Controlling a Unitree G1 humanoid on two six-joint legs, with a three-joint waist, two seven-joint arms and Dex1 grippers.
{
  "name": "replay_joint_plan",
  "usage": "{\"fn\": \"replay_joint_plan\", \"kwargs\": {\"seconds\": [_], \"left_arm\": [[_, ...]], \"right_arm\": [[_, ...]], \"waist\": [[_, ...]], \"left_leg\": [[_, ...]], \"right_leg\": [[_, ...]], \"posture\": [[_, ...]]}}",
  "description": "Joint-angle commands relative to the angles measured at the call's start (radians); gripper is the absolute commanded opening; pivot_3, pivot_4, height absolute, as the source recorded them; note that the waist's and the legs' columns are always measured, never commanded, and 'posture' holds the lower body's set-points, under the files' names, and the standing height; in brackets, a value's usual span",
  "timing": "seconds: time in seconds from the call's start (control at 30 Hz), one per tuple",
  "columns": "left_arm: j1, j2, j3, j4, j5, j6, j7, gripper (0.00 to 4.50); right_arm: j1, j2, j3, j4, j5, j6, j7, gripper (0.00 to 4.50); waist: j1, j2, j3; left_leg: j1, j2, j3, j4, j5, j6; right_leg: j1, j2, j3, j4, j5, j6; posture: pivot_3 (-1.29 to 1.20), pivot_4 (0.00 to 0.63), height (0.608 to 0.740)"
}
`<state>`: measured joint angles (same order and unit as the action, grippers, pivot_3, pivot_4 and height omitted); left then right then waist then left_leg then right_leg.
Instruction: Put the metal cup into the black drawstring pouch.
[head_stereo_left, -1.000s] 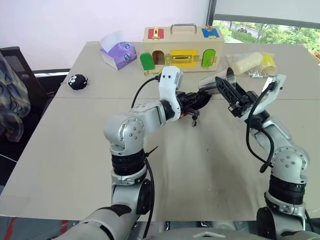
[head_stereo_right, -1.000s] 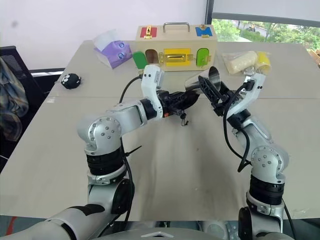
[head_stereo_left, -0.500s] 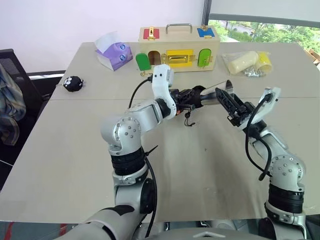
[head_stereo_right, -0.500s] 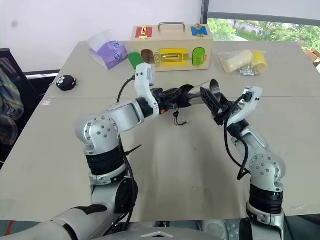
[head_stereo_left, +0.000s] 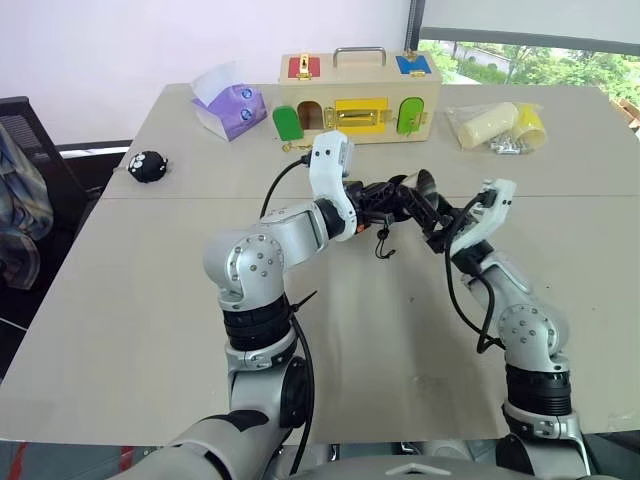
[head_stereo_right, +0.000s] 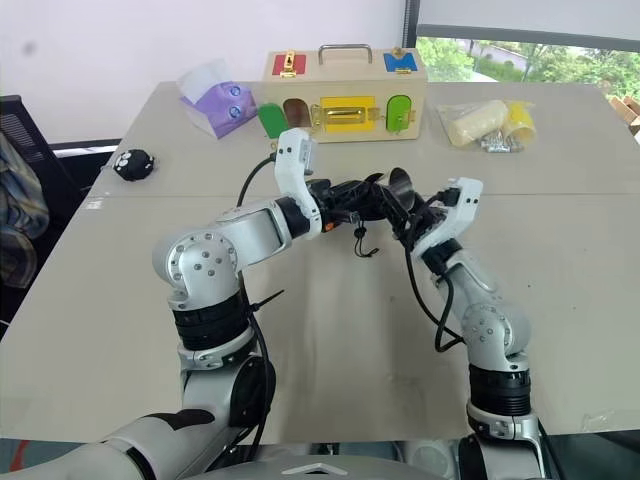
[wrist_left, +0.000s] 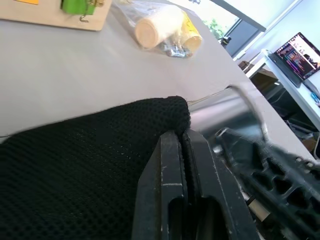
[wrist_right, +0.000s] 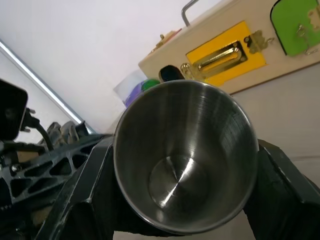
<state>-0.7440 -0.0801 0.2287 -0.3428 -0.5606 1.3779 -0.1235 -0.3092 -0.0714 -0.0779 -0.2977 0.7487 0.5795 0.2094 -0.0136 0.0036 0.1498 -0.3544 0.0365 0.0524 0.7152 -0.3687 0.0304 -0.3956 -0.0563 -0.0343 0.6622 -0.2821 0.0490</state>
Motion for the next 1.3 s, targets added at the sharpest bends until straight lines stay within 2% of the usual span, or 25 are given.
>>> {"fn": "replay_joint_plan", "kwargs": {"seconds": [0.03, 0.07, 0.37, 0.6, 0.7, 0.8, 0.93, 1.2, 1.23, 1.3], "left_arm": [[-0.021, -0.003, -0.004, -0.026, -0.024, -0.009, 0.002, 0.00], [-0.021, -0.003, -0.003, -0.026, -0.024, -0.010, 0.003, 0.00], [-0.025, -0.013, 0.012, -0.013, -0.020, -0.023, 0.019, 0.00], [-0.040, -0.027, 0.045, -0.003, -0.028, -0.020, 0.042, 0.00], [-0.046, -0.032, 0.049, 0.004, -0.028, -0.024, 0.049, 0.00], [-0.049, -0.037, 0.048, 0.008, -0.031, -0.025, 0.055, 0.00], [-0.048, -0.030, 0.036, 0.012, -0.031, -0.030, 0.054, 0.00], [-0.044, -0.030, 0.025, 0.011, -0.031, -0.039, 0.063, 0.00], [-0.043, -0.032, 0.026, 0.007, -0.031, -0.038, 0.066, 0.00], [-0.042, -0.032, 0.031, 0.005, -0.030, -0.039, 0.070, 0.00]], "right_arm": [[-0.012, 0.005, 0.008, -0.027, -0.011, -0.028, 0.019, 4.23], [-0.011, 0.005, 0.007, -0.029, -0.013, -0.030, 0.021, 4.43], [0.015, -0.025, -0.033, -0.071, 0.023, -0.023, 0.055, 4.43], [0.150, -0.123, -0.080, -0.132, 0.046, -0.031, 0.145, 4.43], [0.214, -0.228, -0.002, -0.159, -0.026, -0.028, 0.249, 4.43], [0.191, -0.289, 0.118, -0.088, -0.182, -0.081, 0.281, 4.43], [0.112, -0.230, 0.225, 0.011, -0.272, -0.116, 0.287, 4.43], [0.033, -0.164, 0.319, 0.197, -0.423, -0.209, 0.302, 4.43], [0.027, -0.156, 0.320, 0.212, -0.440, -0.222, 0.300, 3.89], [0.020, -0.145, 0.318, 0.228, -0.465, -0.244, 0.299, 3.17]], "waist": [[0.000, 0.000, 0.000], [0.000, 0.000, 0.000], [0.001, 0.000, 0.000], [0.002, 0.000, 0.000], [0.002, 0.000, 0.000], [-0.001, 0.000, 0.000], [0.000, 0.000, 0.000], [0.001, -0.001, 0.000], [0.002, -0.001, 0.000], [0.002, -0.001, 0.000]], "left_leg": [[0.000, 0.000, 0.000, 0.000, 0.000, 0.000], [0.000, 0.000, -0.001, 0.000, 0.000, 0.000], [-0.001, 0.000, -0.004, 0.000, 0.001, -0.002], [-0.004, 0.000, -0.005, 0.000, 0.001, -0.002], [-0.004, 0.000, -0.005, 0.000, 0.001, -0.002], [-0.003, -0.001, -0.005, 0.000, 0.001, -0.002], [0.000, 0.000, -0.007, 0.000, 0.003, -0.004], [-0.001, 0.000, -0.010, 0.000, 0.004, -0.006], [-0.002, 0.000, -0.010, 0.000, 0.004, -0.006], [-0.002, 0.000, -0.011, 0.000, 0.004, -0.006]], "right_leg": [[0.000, 0.000, -0.001, 0.000, 0.000, 0.000], [0.000, 0.000, -0.001, 0.000, 0.000, 0.000], [0.000, 0.000, -0.002, 0.000, 0.000, 0.000], [0.000, 0.000, -0.003, -0.001, 0.000, 0.000], [0.000, 0.000, -0.003, -0.001, 0.000, 0.000], [0.000, 0.000, -0.001, -0.001, 0.000, 0.000], [0.000, 0.003, 0.002, 0.001, 0.002, -0.003], [0.000, 0.003, -0.001, -0.001, 0.002, -0.003], [0.000, 0.003, -0.001, -0.001, 0.002, -0.003], [-0.001, 0.003, -0.002, -0.001, 0.002, -0.003]], "posture": [[0.00, 0.150, 0.740], [0.00, 0.150, 0.740], [0.00, 0.150, 0.740], [0.00, 0.150, 0.740], [0.00, 0.150, 0.740], [0.00, 0.150, 0.740], [0.00, 0.150, 0.740], [0.00, 0.150, 0.740], [0.00, 0.150, 0.740], [0.00, 0.150, 0.740]]}}
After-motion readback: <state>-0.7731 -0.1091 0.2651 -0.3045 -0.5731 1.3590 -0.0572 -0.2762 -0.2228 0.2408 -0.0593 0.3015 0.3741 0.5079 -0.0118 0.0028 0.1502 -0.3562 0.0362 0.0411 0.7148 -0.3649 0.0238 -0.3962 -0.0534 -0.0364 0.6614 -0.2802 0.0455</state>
